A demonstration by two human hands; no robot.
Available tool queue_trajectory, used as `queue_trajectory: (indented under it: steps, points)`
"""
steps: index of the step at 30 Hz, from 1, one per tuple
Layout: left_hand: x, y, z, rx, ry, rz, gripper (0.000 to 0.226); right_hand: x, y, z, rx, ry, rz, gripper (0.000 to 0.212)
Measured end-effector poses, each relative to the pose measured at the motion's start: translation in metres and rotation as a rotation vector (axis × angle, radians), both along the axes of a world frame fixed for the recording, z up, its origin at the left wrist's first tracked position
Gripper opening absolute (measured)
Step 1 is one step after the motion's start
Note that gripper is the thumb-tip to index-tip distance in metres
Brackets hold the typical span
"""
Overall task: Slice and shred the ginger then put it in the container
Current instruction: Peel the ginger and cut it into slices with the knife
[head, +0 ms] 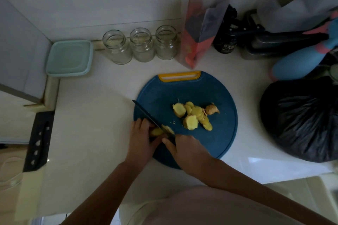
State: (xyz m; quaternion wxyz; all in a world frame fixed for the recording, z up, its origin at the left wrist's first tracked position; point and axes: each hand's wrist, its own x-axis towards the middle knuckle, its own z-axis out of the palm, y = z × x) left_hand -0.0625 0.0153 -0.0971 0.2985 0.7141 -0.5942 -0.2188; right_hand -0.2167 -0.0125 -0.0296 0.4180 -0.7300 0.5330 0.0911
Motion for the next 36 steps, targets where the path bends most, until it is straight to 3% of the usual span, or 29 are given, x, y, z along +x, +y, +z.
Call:
queue_trajectory:
  steps: [5,10,14,19,22,36]
  points:
    - [0.002,-0.001,0.002,0.034,0.009,0.003,0.05,-0.004,-0.007,0.008,0.03,-0.114,-0.094,0.063]
    - [0.003,-0.003,0.002,0.059,0.023,0.014,0.059,-0.01,-0.004,0.019,0.05,-0.115,-0.067,0.053]
    - [0.002,-0.001,0.004,0.062,0.067,0.027,0.056,-0.022,0.011,0.017,0.092,-0.038,-0.206,0.049]
    - [-0.002,-0.002,0.006,0.072,0.076,0.052,0.049,-0.029,0.011,0.011,0.002,0.039,-0.031,0.067]
    - [-0.005,0.002,0.007,0.047,0.059,0.066,0.056,-0.027,0.011,0.014,-0.017,0.083,0.008,0.067]
    - [-0.022,0.012,0.004,0.03,0.038,0.161,0.031,-0.018,0.002,0.003,0.005,0.071,-0.028,0.061]
